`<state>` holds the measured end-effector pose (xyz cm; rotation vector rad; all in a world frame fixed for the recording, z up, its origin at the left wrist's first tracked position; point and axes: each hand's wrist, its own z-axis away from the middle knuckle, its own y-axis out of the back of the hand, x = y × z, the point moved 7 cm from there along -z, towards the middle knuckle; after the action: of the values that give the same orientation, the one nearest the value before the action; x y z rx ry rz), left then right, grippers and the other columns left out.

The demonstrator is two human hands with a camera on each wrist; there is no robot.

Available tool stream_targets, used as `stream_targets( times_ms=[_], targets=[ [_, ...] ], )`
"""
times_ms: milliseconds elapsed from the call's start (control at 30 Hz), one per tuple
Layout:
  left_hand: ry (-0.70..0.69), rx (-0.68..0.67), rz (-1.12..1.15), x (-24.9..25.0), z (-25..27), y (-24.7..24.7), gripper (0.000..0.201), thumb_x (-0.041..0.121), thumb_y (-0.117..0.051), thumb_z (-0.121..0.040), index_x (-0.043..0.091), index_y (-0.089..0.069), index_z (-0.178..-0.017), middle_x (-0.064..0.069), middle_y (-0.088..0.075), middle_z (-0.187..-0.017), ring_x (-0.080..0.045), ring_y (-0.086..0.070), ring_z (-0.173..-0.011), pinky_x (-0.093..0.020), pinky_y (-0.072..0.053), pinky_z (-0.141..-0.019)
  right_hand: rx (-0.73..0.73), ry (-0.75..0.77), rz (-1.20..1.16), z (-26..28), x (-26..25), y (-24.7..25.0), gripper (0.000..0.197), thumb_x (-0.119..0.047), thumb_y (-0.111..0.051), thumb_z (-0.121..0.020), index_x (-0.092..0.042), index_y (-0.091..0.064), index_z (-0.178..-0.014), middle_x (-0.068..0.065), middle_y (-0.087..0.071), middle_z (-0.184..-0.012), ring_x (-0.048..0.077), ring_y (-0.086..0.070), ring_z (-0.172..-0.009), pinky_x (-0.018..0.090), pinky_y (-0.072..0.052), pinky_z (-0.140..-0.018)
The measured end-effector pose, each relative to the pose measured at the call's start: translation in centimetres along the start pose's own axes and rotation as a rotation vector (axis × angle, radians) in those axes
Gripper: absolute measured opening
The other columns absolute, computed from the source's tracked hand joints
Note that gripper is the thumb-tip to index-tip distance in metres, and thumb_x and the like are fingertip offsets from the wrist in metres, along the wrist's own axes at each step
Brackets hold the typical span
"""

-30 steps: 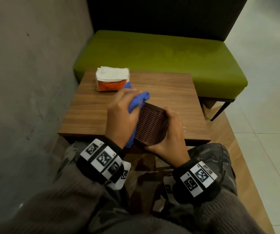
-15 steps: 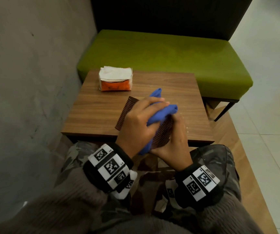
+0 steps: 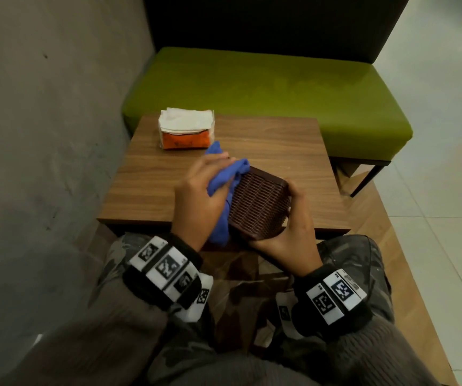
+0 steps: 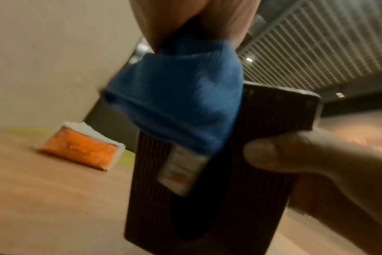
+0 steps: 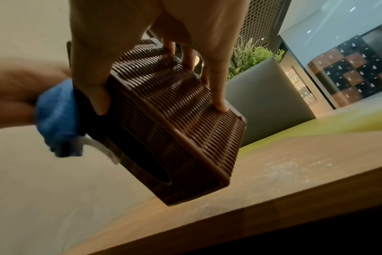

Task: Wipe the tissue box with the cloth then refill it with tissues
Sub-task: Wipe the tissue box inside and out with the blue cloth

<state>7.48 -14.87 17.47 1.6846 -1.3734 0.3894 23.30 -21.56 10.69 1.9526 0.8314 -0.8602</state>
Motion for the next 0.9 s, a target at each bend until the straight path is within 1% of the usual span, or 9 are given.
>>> stream_targets(
  times_ms=[67,200,333,400,533,633,700,833,900],
  targets=[
    [-0.048,-0.069,-0.013,1.0,0.2,-0.6,0.032,0.005,-0.058,-0.083,0.004,-0.064,-0.115,-0.012,-0.061,-0.121,-0.014,-0.054,-0.115,-0.023,-0.040,-0.103,-0.028,-0.019,-0.023,-0.2,0.5,0.0,0.102,-0.047,-0.086,-0.053,-0.031,-0.031,-0.137,0.001,-0.047,-0.132,0.023,-0.051,-0.121,0.050,-0.045,-0.099],
    [-0.368,-0.433,-0.066,3.5,3.6,-2.6,0.040,0.004,-0.057,-0.082,0.007,-0.061,-0.122,-0.008,-0.056,-0.128,-0.017,-0.050,-0.123,-0.031,-0.036,-0.107,-0.070,-0.077,-0.084,-0.2,1.4,0.5,0.105,-0.049,-0.088,-0.052,-0.033,-0.029,-0.138,0.007,-0.049,-0.135,0.026,-0.052,-0.124,0.052,-0.045,-0.101],
    [-0.035,-0.149,-0.020,-0.6,-0.1,0.0,0.035,0.001,-0.056,-0.084,0.006,-0.063,-0.117,-0.012,-0.059,-0.124,-0.010,-0.050,-0.120,-0.015,-0.035,-0.103,-0.099,-0.056,-0.010,0.1,1.0,0.3,0.104,-0.043,-0.087,-0.052,-0.041,-0.025,-0.137,-0.001,-0.046,-0.134,0.020,-0.050,-0.123,0.050,-0.045,-0.100],
    [-0.076,-0.170,-0.046,0.6,0.7,-0.6,0.037,-0.001,-0.056,-0.082,0.007,-0.063,-0.118,-0.011,-0.059,-0.124,-0.011,-0.051,-0.119,-0.019,-0.036,-0.104,-0.087,-0.064,-0.020,-0.1,1.2,0.6,0.104,-0.043,-0.087,-0.052,-0.036,-0.027,-0.137,-0.001,-0.046,-0.135,0.020,-0.050,-0.125,0.050,-0.045,-0.101],
    [-0.403,-0.470,-0.094,3.9,4.2,-2.1,0.042,0.007,-0.050,-0.081,0.008,-0.059,-0.123,-0.011,-0.056,-0.129,-0.019,-0.050,-0.123,-0.033,-0.036,-0.107,-0.061,-0.103,-0.081,-0.5,1.7,1.5,0.108,-0.044,-0.087,-0.053,-0.020,-0.030,-0.142,0.005,-0.045,-0.138,0.021,-0.048,-0.129,0.052,-0.044,-0.103],
    [-0.160,-0.230,-0.046,1.0,0.9,0.2,0.038,0.005,-0.047,-0.084,0.004,-0.061,-0.119,-0.014,-0.058,-0.125,-0.015,-0.051,-0.120,-0.024,-0.038,-0.104,-0.073,-0.102,-0.077,-0.3,1.2,1.7,0.108,-0.045,-0.086,-0.053,-0.022,-0.029,-0.142,-0.001,-0.043,-0.139,0.012,-0.043,-0.131,0.052,-0.044,-0.103],
    [-0.076,-0.088,-0.012,-0.1,0.5,1.2,0.034,-0.001,-0.052,-0.085,0.000,-0.063,-0.117,-0.014,-0.060,-0.121,-0.015,-0.053,-0.120,-0.029,-0.040,-0.104,-0.058,-0.098,-0.088,-0.3,0.9,2.1,0.106,-0.045,-0.086,-0.053,-0.025,-0.029,-0.141,-0.005,-0.042,-0.138,0.007,-0.042,-0.131,0.050,-0.045,-0.104],
    [-0.202,-0.199,-0.034,1.7,4.0,0.2,0.036,-0.004,-0.055,-0.083,0.000,-0.061,-0.119,-0.011,-0.057,-0.127,-0.017,-0.051,-0.123,-0.030,-0.038,-0.106,-0.049,-0.151,-0.168,-0.3,1.0,2.3,0.104,-0.043,-0.087,-0.050,-0.033,-0.030,-0.136,-0.021,-0.043,-0.133,-0.007,-0.042,-0.126,0.035,-0.046,-0.102],
    [-0.201,-0.214,-0.028,1.5,4.3,0.1,0.037,-0.004,-0.054,-0.083,0.001,-0.061,-0.119,-0.010,-0.057,-0.127,-0.016,-0.051,-0.123,-0.029,-0.038,-0.106,-0.051,-0.161,-0.156,-0.2,1.1,2.1,0.106,-0.041,-0.088,-0.050,-0.030,-0.030,-0.137,-0.019,-0.044,-0.134,-0.004,-0.043,-0.127,0.040,-0.046,-0.104]
  ],
)
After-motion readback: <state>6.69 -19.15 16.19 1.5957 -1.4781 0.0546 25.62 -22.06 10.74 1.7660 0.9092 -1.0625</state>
